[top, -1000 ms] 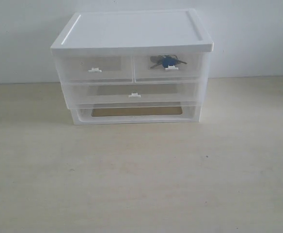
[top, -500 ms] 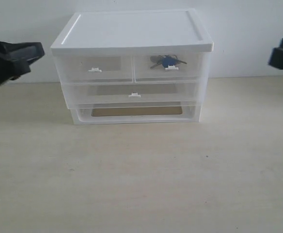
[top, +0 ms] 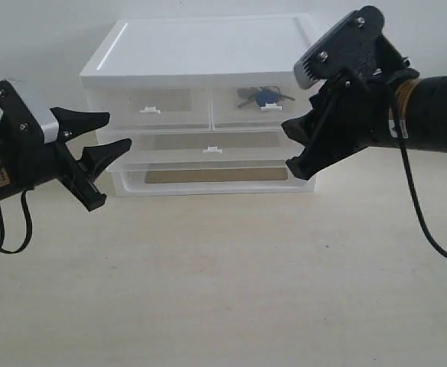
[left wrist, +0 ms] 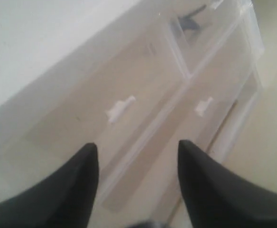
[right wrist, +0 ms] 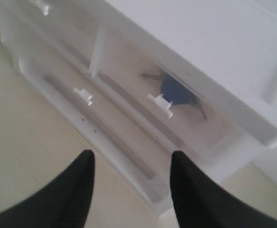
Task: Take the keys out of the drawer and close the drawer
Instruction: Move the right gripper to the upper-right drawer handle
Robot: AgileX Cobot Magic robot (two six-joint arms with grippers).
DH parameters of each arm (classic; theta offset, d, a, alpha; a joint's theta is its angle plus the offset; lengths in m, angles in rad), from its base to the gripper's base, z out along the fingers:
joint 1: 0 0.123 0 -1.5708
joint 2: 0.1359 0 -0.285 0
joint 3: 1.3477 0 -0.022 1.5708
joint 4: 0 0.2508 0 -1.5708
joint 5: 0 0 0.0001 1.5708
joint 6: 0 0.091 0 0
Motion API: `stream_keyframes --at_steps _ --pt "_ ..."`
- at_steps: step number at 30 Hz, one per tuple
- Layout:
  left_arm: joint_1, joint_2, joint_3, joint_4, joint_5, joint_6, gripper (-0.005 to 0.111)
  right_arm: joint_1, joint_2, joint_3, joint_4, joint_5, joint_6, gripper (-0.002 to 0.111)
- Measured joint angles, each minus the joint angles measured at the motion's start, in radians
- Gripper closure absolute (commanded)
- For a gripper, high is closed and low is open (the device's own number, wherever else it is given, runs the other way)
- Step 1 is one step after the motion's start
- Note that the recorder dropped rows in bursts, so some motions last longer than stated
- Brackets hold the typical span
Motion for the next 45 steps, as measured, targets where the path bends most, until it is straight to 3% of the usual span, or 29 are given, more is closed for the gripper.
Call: stream_keyframes --at_steps 3,8,19,36,38,42,45 --pt "0.0 0.056 -0.002 -0.051 -0.142 0.125 0.058 0.005 0.027 -0.02 -0.015 0.0 -0.2 0.068" --pt "0.0 0.111 -0.02 -0.108 -0.185 0.196 0.058 0.006 0.078 -0.057 -0.015 0.0 -0.433 0.068" --pt "0.0 0.117 -0.026 -0.137 -0.196 0.202 0.058 0.006 0.215 -0.18 -0.019 0.014 -0.625 0.068" --pt "0.0 0.117 -0.026 -0.142 -0.196 0.202 0.058 0.006 0.364 -0.317 -0.019 0.047 -0.708 0.068" --pt "0.0 0.117 -0.026 -0.142 -0.196 0.202 0.058 0.006 0.37 -0.32 -0.019 0.043 -0.738 0.072" --pt "0.0 0.117 -0.026 -0.142 -0.196 0.202 0.058 0.006 0.374 -0.324 -0.019 0.037 -0.776 0.092" --pt "0.0 0.117 -0.026 -0.142 -0.196 0.202 0.058 0.006 0.374 -0.335 -0.019 0.037 -0.79 0.097"
